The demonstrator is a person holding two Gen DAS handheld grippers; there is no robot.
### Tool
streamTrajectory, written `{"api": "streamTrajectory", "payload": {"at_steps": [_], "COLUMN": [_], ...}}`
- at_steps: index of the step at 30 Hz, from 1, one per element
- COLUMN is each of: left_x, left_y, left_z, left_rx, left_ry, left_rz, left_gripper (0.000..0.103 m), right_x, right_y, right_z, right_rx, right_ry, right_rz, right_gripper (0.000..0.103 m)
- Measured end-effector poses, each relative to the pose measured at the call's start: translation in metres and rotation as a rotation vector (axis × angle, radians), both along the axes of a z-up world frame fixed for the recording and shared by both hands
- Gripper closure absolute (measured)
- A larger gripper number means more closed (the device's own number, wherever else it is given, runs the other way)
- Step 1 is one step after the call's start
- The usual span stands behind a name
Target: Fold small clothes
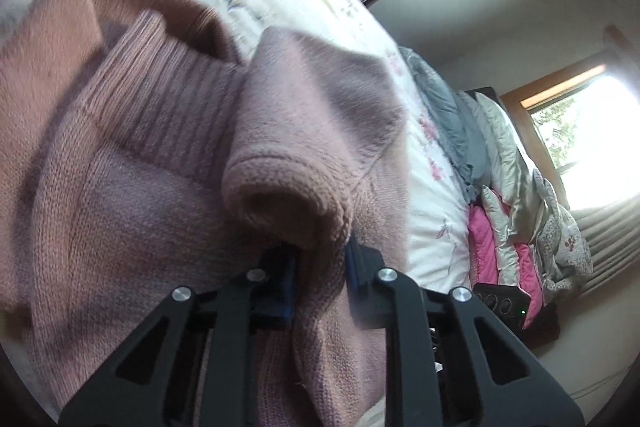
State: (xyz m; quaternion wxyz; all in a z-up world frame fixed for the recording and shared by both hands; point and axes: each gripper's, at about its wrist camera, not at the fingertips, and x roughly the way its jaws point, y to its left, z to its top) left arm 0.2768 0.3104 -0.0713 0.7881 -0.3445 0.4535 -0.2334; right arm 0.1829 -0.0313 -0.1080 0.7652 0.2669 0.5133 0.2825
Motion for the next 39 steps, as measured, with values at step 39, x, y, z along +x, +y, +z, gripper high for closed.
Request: {"api": "streamTrajectory", "payload": {"at_steps": [39], "left_x": [-0.103], "left_y": [0.106], "left_z": [0.008], "left_rx": [0.038], "left_ry": [-0.013], "left_rz": [0.004], "left_gripper": [0.067], "right_x": [-0.026], "right_y": [0.086], "right_z": [0.001], "right_rx": [0.068], "right_ry": [0.04], "right_rz": [0.194], "right_gripper": [0.035]}}
